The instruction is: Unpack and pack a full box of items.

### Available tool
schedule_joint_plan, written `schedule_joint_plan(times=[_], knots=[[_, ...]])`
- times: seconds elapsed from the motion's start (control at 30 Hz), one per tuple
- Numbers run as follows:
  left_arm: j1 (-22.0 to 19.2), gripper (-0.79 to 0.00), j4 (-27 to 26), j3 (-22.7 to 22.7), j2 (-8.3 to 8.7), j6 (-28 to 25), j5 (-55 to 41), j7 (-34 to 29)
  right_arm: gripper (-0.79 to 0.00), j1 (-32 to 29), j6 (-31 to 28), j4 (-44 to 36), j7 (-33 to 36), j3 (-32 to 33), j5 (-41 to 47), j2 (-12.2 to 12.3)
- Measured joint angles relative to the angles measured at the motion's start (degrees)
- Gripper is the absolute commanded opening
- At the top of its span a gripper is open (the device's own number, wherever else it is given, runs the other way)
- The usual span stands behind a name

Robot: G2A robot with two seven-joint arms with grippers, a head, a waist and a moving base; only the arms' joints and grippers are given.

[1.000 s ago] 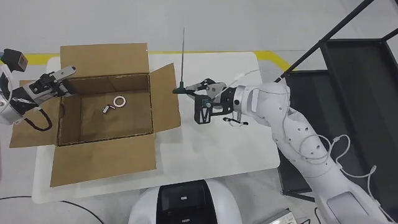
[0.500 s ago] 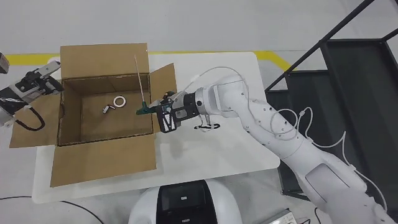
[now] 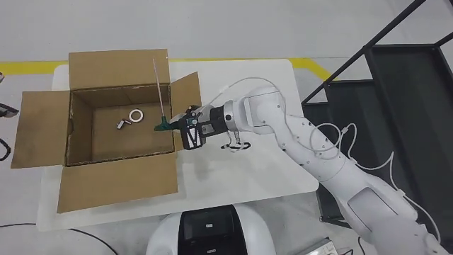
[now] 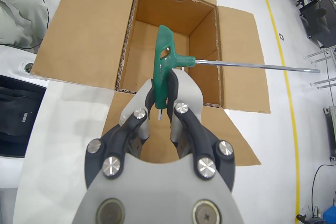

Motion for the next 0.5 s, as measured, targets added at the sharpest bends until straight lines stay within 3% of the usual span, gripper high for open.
schedule_joint_plan(times=[0.13,0.3,0.5], knots=[[2.11,0.0,-1.8,-0.1,0.26,6.16,8.92,6.58,-0.785,0.0,0.0,0.0,0.0,0.0,0.0,0.0],[2.09,0.0,-2.62,3.72,0.0,10.44,10.84,8.11,-0.785,0.0,0.0,0.0,0.0,0.0,0.0,0.0],[-2.55,0.0,-0.7,11.04,-0.41,8.77,11.11,4.78,-0.785,0.0,0.0,0.0,0.0,0.0,0.0,0.0]])
